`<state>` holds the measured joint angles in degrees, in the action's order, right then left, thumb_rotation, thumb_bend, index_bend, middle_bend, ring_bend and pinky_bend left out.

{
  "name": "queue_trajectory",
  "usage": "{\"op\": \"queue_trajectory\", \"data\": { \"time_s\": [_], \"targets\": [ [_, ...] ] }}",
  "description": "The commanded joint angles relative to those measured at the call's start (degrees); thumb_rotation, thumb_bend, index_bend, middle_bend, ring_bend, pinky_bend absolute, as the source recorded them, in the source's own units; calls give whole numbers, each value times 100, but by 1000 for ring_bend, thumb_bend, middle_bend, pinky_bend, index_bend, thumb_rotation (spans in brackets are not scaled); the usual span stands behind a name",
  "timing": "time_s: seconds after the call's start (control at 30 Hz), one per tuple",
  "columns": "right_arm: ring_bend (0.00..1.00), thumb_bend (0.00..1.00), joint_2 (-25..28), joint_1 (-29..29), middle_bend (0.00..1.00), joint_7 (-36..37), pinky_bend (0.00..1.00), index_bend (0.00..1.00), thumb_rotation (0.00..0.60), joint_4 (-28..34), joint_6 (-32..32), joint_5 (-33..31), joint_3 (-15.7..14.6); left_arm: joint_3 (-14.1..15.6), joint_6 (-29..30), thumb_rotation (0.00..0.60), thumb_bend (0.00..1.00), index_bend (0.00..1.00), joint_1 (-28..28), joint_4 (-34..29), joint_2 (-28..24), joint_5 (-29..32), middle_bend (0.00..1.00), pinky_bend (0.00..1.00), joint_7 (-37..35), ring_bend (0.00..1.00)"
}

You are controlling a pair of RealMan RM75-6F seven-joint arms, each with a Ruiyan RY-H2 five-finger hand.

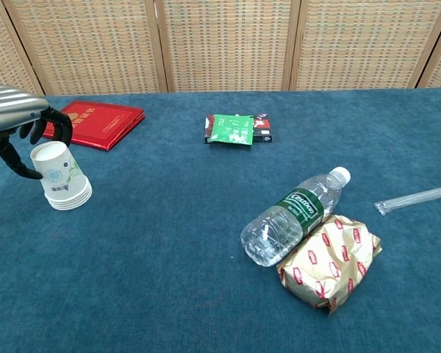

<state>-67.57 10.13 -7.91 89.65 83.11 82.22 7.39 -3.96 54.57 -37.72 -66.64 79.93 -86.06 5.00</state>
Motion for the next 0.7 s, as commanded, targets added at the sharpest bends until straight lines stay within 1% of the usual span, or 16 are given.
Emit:
{"op": "queue_trajectory", "data": {
  "time_s": [0.03,0.17,0.27,0.3,0.33,0.37,0.4,0.43,0.5,0.53,0.7],
  "targets": [
    [0,0,4,2,0,12,0,0,600,6,-10,5,-4,-28,78,600,136,496,33,-33,-26,49,495,542,-57,560],
    [0,0,3,10,0,27,0,0,600,3,-31,18,-13,-104,216,600,136,497,93,-132,-119,141,495,542,-251,560],
    [0,0,-14,21,0,70,0,0,600,-28,-17,56,-9,-261,343,600,136,497,166,-321,-203,308,495,542,-863,560],
    [0,0,-25,25,0,90,0,0,600,-47,-10,75,-10,-326,348,600,136,497,186,-402,-234,387,495,542,-1161,560],
    [0,0,-45,35,0,135,0,0,600,-89,5,123,-13,-419,322,600,136,497,205,-511,-286,498,495,542,-1633,560],
    [0,0,-63,44,0,173,0,0,600,-126,21,164,-15,-459,300,600,136,497,206,-551,-321,531,495,542,-1892,560],
    [0,0,-97,57,0,241,0,0,600,-193,48,229,-18,-559,294,600,136,496,217,-622,-356,614,495,542,-2364,560],
    [0,0,-109,61,0,266,0,0,600,-218,58,253,-20,-598,289,600,136,497,221,-644,-362,648,495,542,-2540,560],
    [0,0,-176,103,0,412,0,9,600,-348,112,417,-34,-722,201,600,136,497,202,-713,-374,742,495,542,-3230,560],
    [0,0,-230,138,0,522,0,16,600,-474,167,542,-36,-784,106,600,136,497,169,-741,-374,775,495,542,-3674,560],
    [0,0,-326,349,0,832,0,85,600,-952,364,1047,-5,-1017,-383,600,136,497,-49,-866,-213,901,495,542,-5277,560]
  ]
}}
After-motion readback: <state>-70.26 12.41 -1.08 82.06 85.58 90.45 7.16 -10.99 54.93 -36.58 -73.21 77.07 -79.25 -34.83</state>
